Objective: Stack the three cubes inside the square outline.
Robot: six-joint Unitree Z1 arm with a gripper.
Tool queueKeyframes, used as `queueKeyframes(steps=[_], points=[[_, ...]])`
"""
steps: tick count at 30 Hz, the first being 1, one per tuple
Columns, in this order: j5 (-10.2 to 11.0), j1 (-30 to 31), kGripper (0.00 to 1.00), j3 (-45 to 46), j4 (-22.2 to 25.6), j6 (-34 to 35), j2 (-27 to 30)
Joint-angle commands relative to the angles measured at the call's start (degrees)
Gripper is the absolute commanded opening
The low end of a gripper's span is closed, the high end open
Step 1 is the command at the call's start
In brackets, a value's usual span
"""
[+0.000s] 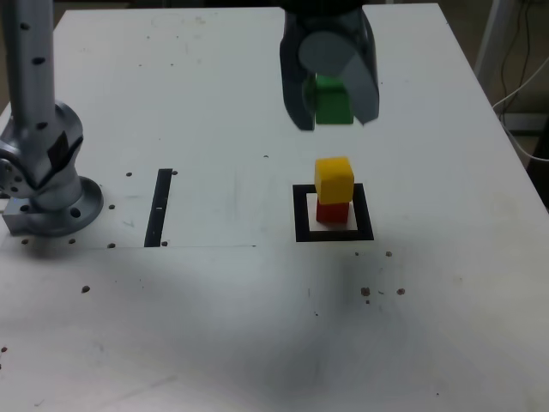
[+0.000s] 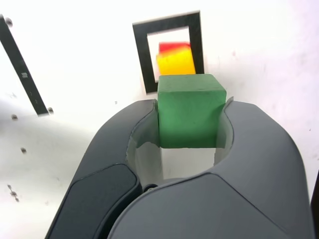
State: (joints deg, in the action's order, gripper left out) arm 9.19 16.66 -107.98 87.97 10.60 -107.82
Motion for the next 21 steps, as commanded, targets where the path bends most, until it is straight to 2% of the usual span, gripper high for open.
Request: queueKeyframes(steps=[1, 6, 11, 21], points=[[-0.3, 1.0, 0.15, 0.0, 0.1, 0.8, -1.0], [-0.5, 2.6, 0.15, 0.9, 0.0, 3.3, -2.6], [1.0, 2.2, 0.15, 3.2, -0.4, 3.7, -2.5], [0.4, -1.0, 0.16, 8.7, -5.9, 1.7, -1.9]])
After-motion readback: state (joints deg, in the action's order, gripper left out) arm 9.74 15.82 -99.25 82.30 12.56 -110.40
